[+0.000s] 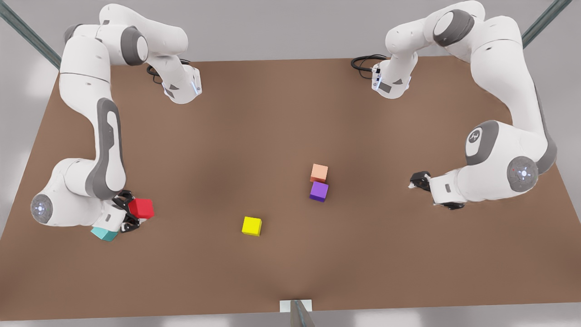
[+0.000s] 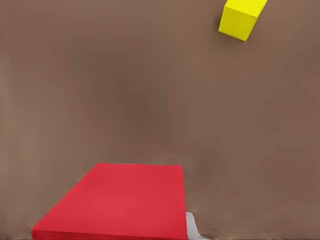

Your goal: Pick up red wooden cube and pass to hand red wooden cube and place in blue wooden cube

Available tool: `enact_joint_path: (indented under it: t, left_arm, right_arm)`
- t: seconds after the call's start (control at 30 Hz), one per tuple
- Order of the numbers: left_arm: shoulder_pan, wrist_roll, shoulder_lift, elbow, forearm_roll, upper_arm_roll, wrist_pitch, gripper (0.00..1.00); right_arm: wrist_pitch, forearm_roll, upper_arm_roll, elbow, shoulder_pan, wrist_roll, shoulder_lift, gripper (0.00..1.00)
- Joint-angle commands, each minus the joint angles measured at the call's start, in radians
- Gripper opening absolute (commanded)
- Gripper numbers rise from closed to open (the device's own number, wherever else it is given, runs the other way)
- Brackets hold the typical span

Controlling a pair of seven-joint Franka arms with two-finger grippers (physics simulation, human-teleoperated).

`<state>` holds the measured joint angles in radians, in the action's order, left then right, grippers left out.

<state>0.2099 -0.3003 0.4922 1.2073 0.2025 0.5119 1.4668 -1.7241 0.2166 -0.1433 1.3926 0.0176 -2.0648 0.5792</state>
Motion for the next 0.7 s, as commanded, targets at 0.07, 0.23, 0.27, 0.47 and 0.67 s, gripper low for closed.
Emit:
enact_joint_path:
  t: [0.07,0.23,0.27,0.47,0.67]
  left_arm:
    - [-0.268,0.309,-0.322,0.351,-0.144,-0.403,0.084,1.00]
    - [-0.265,0.306,-0.256,0.345,-0.221,-0.403,0.084,1.00]
    - [-0.256,0.305,-0.258,0.339,-0.247,-0.405,0.082,1.00]
    - [-0.262,0.305,-0.258,0.336,-0.241,-0.401,0.063,1.00]
    - [-0.264,0.306,-0.244,0.336,-0.241,-0.401,0.067,1.00]
  right_arm:
    - [0.023,-0.183,-0.104,0.019,0.004,0.160,0.005,0.59]
    - [-0.256,-0.207,-0.191,0.016,-0.005,0.141,0.057,0.59]
    - [-0.334,-0.203,-0.190,0.013,-0.005,0.155,0.079,0.60]
    - [-0.460,-0.079,-0.188,0.019,-0.005,0.163,0.128,0.60]
    - [-0.509,-0.040,-0.188,0.023,-0.031,0.163,0.179,0.60]
